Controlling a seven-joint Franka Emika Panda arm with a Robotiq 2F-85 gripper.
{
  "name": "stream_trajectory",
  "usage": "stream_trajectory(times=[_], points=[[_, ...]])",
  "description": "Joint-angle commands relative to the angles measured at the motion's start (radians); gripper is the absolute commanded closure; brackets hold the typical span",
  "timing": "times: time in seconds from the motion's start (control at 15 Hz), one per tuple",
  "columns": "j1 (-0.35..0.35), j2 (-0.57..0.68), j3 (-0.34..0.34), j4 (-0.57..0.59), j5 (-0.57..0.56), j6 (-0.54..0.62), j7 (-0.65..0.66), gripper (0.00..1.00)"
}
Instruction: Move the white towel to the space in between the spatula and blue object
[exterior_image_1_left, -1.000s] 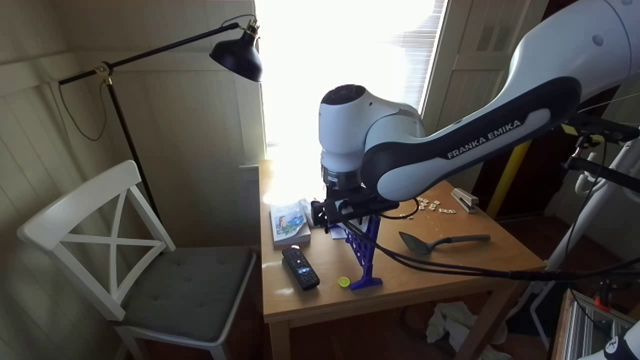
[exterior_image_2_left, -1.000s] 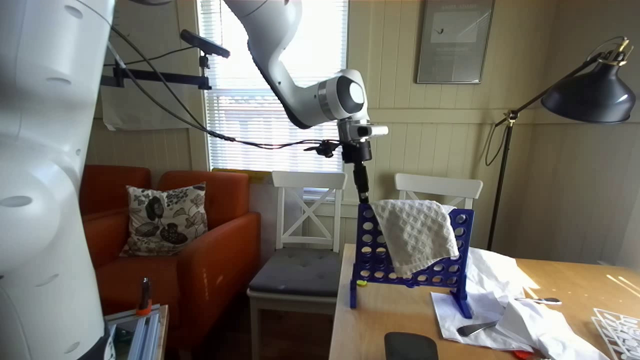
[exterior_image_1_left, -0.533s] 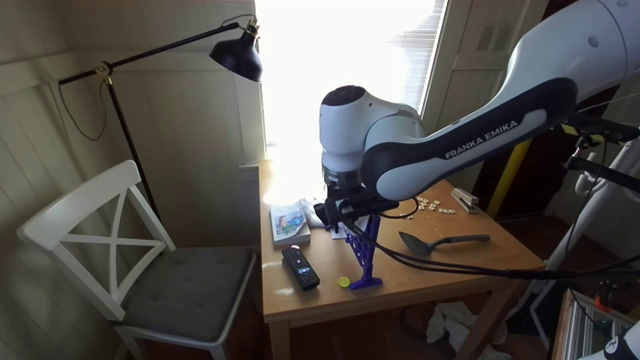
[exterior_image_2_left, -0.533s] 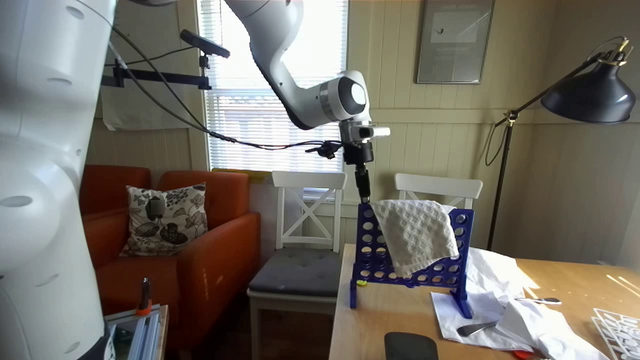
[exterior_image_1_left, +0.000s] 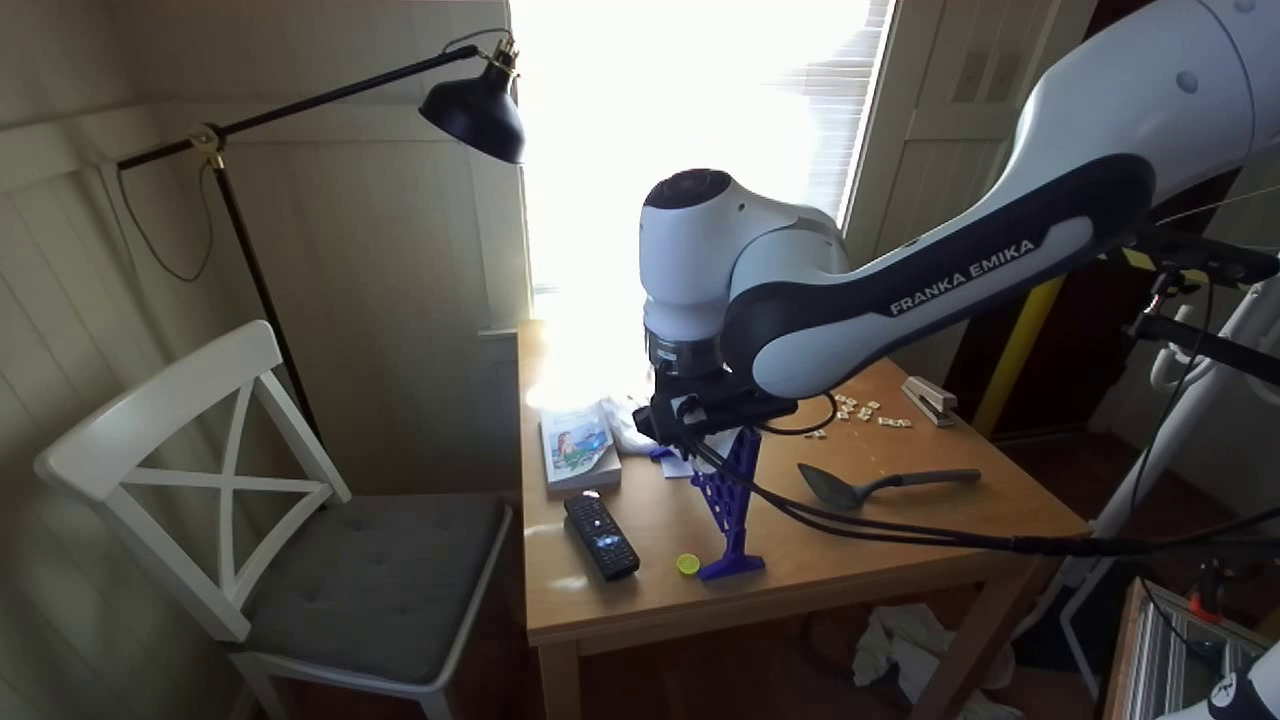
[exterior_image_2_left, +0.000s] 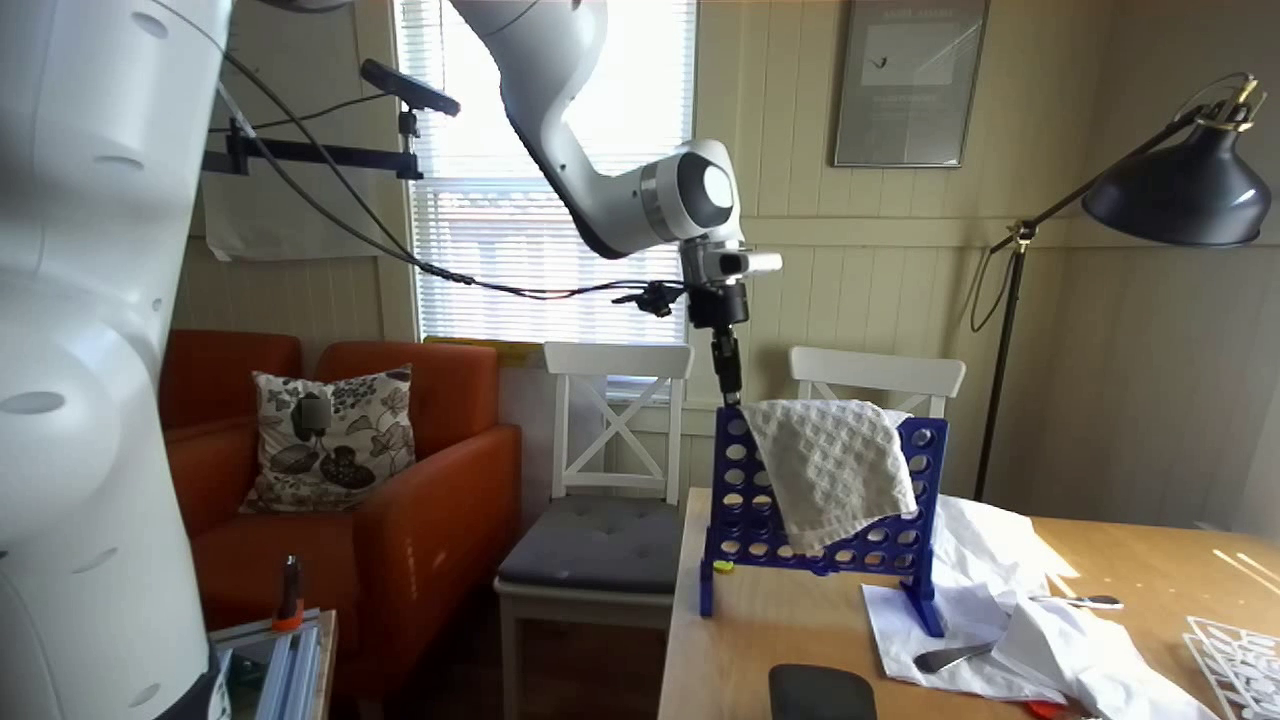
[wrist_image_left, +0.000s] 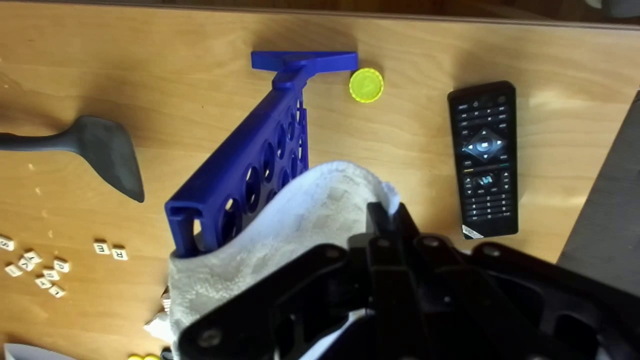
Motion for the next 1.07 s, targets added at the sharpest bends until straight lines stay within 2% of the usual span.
stream_trajectory(times=[0.0, 0.47, 0.8, 1.0], points=[[-0.003, -0.068, -0.022, -0.009, 0.029, 0.018, 0.013, 0.99], [-0.121, -0.398, -0.072, -0.147, 0.195, 0.105, 0.018, 0.99], [-0.259, -0.621, -0.139, -0.288, 0.248, 0.128, 0.037, 0.99], [-0.352, -0.712, -0.186, -0.379, 0.279, 0.141, 0.045, 0.99]])
